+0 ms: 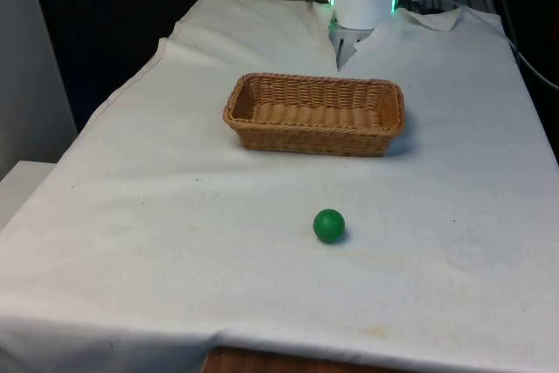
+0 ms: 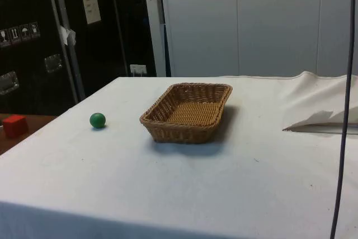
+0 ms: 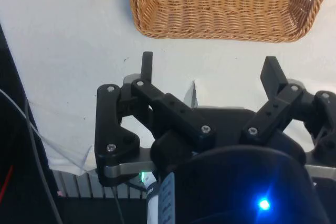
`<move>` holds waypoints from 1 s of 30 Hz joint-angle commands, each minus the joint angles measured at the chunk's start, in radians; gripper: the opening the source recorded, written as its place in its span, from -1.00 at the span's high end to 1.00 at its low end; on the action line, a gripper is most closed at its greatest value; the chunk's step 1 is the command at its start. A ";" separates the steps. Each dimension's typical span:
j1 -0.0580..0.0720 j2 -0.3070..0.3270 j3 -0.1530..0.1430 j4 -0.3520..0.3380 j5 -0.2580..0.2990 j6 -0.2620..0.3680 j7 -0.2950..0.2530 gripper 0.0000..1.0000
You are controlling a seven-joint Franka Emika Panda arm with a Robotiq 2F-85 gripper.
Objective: Pick up the ball and place it into the basket.
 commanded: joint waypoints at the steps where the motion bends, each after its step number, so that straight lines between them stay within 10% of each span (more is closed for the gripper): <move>1: -0.002 0.003 -0.002 -0.001 -0.002 0.008 -0.005 -1.00; 30: -0.005 0.178 -0.044 0.027 0.057 0.230 -0.120 -1.00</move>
